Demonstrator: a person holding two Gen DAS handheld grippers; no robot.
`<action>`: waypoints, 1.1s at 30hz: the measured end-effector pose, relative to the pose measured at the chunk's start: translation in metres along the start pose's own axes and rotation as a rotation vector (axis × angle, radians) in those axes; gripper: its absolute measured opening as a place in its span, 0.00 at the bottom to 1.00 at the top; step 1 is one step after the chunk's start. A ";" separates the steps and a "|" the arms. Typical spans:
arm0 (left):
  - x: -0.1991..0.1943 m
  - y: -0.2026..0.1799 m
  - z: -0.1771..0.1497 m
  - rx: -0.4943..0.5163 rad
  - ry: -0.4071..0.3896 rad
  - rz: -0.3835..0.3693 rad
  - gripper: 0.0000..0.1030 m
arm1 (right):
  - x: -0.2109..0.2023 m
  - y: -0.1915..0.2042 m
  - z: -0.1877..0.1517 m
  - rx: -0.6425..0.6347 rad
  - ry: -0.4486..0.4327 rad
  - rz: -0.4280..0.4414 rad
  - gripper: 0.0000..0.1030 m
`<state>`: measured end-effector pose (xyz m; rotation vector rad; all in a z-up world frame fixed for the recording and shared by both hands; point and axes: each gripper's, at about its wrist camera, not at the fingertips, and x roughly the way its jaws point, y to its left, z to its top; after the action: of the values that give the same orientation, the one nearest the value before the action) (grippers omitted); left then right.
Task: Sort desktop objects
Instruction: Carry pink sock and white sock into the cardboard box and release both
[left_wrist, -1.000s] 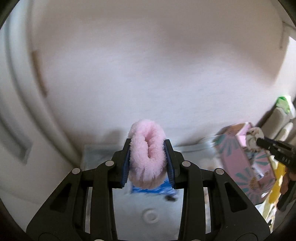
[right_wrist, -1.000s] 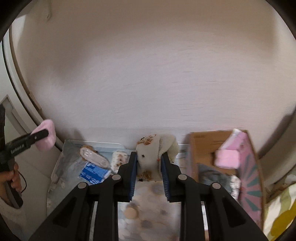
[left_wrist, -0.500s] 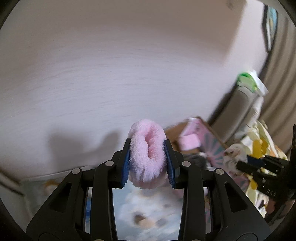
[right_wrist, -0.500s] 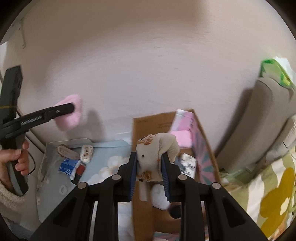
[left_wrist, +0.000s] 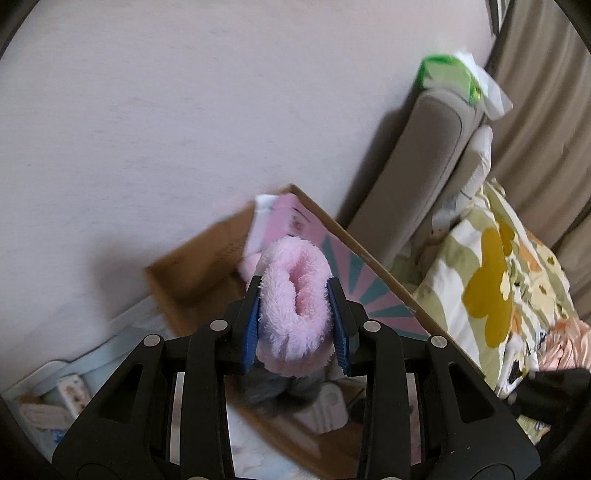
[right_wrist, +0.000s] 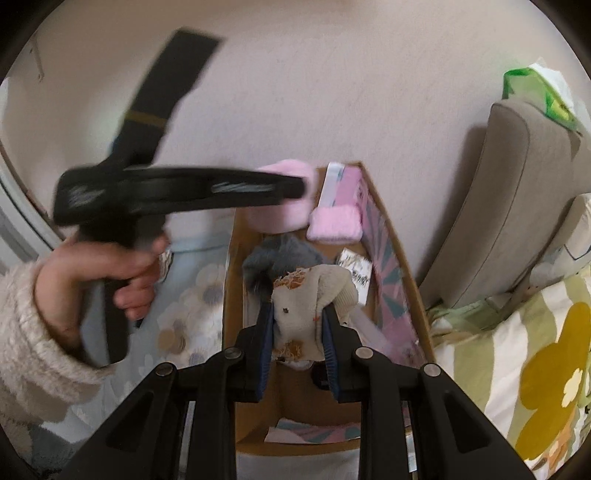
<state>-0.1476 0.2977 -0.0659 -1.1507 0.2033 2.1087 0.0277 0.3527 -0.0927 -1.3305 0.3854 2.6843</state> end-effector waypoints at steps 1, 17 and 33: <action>0.007 -0.004 0.001 0.008 0.008 -0.002 0.29 | 0.004 -0.001 -0.002 0.001 0.012 0.008 0.22; 0.048 -0.022 0.003 0.049 0.059 0.003 0.29 | 0.029 0.000 -0.001 -0.017 0.071 0.060 0.23; 0.007 -0.022 0.013 0.061 -0.026 0.038 1.00 | 0.018 0.011 -0.004 0.011 0.068 0.001 0.82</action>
<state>-0.1449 0.3234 -0.0596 -1.0911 0.2776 2.1344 0.0173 0.3405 -0.1074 -1.4212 0.4077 2.6398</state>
